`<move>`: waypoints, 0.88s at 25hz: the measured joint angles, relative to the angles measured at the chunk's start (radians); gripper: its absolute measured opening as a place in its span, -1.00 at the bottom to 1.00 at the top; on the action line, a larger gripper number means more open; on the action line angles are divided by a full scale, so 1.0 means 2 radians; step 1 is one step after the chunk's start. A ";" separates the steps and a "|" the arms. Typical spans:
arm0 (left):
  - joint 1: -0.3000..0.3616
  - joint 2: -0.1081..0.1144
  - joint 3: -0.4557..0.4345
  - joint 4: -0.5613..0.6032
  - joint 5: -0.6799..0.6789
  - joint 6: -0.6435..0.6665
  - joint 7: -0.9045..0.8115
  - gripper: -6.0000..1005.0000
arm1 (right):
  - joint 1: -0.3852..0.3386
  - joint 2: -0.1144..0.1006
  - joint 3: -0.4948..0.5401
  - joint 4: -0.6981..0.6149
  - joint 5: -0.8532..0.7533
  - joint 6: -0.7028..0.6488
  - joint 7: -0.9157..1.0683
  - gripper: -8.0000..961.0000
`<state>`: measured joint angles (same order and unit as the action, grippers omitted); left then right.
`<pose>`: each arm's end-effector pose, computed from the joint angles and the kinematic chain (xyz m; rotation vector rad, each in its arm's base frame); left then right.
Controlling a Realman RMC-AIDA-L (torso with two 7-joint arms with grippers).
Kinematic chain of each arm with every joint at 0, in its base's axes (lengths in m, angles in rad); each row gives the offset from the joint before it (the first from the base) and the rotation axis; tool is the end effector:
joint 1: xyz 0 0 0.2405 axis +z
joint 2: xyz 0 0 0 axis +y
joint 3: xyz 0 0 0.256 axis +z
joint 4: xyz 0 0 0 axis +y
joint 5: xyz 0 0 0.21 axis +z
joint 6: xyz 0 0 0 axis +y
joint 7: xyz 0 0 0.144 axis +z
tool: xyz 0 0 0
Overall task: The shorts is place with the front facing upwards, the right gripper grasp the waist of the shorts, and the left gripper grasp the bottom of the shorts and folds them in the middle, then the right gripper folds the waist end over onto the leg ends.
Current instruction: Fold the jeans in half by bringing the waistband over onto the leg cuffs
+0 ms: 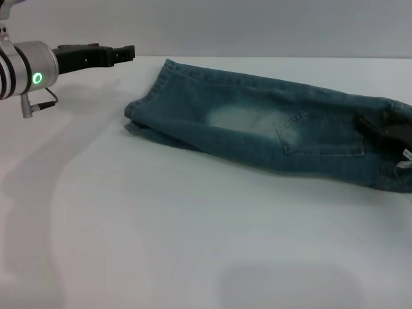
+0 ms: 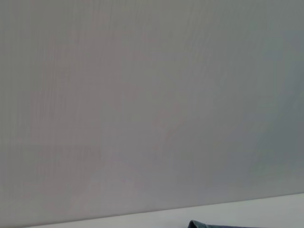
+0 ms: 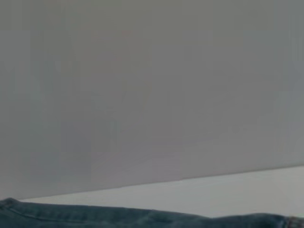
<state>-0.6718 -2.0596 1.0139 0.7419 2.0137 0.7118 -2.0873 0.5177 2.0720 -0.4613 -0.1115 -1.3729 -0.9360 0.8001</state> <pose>-0.2417 0.4512 0.0201 -2.0688 -1.0465 -0.4354 0.3539 0.3471 -0.0231 -1.8139 0.9609 0.6574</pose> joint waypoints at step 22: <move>0.002 0.000 0.000 -0.006 -0.002 0.001 0.007 0.69 | -0.007 0.000 0.031 -0.002 0.000 -0.005 0.004 0.41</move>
<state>-0.6673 -2.0601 1.0139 0.7301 2.0096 0.7136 -2.0731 0.5035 2.0726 -0.3997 -0.1148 -1.3724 -0.9457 0.8079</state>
